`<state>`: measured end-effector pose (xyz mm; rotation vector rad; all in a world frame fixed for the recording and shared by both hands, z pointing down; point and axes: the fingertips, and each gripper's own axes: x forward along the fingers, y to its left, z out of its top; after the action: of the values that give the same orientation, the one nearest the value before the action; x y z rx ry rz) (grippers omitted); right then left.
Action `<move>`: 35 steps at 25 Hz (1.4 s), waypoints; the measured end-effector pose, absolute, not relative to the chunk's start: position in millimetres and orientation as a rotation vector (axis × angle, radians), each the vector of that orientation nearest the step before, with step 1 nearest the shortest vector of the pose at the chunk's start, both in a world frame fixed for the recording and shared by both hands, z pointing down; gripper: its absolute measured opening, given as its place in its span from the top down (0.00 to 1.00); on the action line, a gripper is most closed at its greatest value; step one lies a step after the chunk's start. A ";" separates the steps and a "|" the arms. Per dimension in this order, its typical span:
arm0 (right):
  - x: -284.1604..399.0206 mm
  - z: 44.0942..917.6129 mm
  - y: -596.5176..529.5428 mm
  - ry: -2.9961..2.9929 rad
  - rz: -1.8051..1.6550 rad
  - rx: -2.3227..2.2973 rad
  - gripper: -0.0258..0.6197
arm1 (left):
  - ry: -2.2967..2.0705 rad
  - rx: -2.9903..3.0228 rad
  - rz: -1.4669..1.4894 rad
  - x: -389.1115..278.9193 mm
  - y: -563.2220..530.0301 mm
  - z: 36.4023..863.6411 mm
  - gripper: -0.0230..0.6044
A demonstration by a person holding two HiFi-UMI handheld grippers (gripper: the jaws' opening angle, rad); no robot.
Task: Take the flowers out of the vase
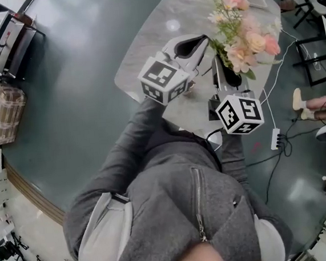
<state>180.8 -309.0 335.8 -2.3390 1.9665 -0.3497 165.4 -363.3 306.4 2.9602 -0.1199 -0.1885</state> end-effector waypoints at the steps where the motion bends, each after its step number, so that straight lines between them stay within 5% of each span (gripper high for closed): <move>1: 182.8 336.0 -306.4 1.952 -0.348 -2.351 0.86 | -0.100 2.959 -0.188 168.0 -360.1 306.5 0.95; 35: 263.7 383.2 -136.1 1.190 -0.447 -2.791 0.86 | 0.596 2.843 0.071 261.4 -199.8 360.5 0.95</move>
<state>263.7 -136.1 383.2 -2.7911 1.1898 -0.4474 261.4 -199.8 360.5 2.8435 0.5956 0.0714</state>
